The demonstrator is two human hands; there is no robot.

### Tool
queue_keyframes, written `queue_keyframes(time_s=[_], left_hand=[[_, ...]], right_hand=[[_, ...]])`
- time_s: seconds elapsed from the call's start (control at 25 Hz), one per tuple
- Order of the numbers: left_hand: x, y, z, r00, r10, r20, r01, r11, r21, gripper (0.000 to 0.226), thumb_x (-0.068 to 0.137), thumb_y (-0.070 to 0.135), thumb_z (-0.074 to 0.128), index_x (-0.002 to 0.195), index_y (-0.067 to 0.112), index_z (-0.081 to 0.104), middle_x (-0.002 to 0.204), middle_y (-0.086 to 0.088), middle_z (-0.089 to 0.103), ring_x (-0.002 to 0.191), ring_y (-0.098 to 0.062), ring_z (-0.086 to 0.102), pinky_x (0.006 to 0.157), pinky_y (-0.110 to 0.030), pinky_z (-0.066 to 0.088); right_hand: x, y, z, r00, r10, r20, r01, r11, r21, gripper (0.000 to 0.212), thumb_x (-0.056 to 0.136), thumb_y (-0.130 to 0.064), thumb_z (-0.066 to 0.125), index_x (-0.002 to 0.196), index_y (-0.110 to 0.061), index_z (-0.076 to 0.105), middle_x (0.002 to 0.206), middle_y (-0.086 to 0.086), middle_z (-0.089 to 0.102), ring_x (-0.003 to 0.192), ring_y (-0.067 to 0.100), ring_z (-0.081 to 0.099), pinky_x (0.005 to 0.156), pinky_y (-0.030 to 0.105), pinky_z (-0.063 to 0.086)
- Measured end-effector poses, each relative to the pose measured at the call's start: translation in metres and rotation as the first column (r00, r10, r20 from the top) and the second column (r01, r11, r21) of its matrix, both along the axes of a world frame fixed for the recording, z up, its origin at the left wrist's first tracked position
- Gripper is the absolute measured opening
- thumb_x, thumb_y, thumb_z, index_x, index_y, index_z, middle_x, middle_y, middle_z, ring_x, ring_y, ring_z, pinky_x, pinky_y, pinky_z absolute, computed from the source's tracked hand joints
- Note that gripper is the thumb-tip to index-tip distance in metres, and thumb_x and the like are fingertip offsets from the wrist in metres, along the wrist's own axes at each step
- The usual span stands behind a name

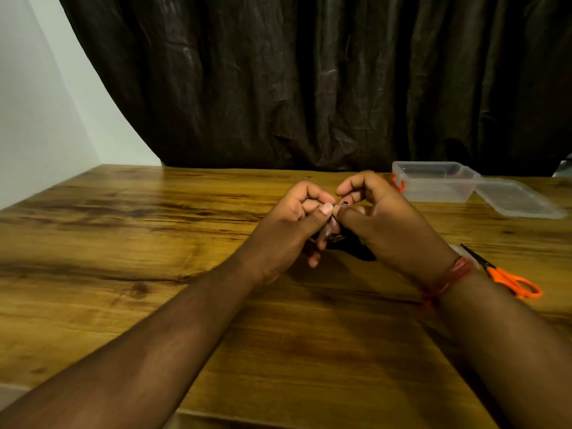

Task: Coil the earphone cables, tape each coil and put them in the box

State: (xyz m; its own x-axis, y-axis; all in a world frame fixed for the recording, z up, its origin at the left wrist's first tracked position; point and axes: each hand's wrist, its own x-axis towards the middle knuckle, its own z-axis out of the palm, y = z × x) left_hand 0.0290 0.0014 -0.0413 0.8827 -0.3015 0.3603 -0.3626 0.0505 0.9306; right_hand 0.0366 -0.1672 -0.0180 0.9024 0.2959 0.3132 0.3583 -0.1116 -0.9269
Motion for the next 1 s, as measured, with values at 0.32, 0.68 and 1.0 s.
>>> queue_keyframes(time_s=[0.32,0.68,1.0], left_hand=[[0.0,-0.002,0.004,0.999,0.033,-0.025,-0.032,0.998,0.05,0.007,0.101,0.014,0.05,0.107,0.017,0.051,0.082,-0.001,0.067,0.068,-0.014,0.064,0.052,-0.034,0.056],[0.0,-0.004,0.005,0.987,0.159,0.021,-0.158,0.986,-0.046,0.009,0.098,0.01,0.055,0.106,0.012,0.051,0.077,0.003,0.068,0.057,-0.011,0.06,0.046,-0.032,0.055],[-0.005,-0.012,0.004,0.986,0.137,0.091,-0.138,0.99,-0.001,0.011,0.098,0.009,0.055,0.101,0.018,0.049,0.081,0.005,0.069,0.049,-0.012,0.058,0.043,-0.037,0.057]], right_hand=[[0.001,-0.003,-0.001,0.955,-0.118,0.274,0.172,0.968,-0.181,0.026,0.084,-0.007,0.069,0.099,-0.025,0.059,0.092,0.005,0.059,0.076,0.026,0.064,0.067,0.033,0.055],[-0.004,0.0,0.0,0.995,0.081,-0.054,-0.079,0.996,0.029,0.045,0.086,-0.002,0.066,0.125,-0.006,0.044,0.097,0.018,0.064,0.082,0.026,0.066,0.075,0.045,0.056],[-0.002,0.001,-0.003,0.921,0.286,-0.266,-0.219,0.942,0.254,0.032,0.086,0.012,0.055,0.115,-0.001,0.047,0.071,0.02,0.064,0.063,0.027,0.066,0.062,0.036,0.058]])
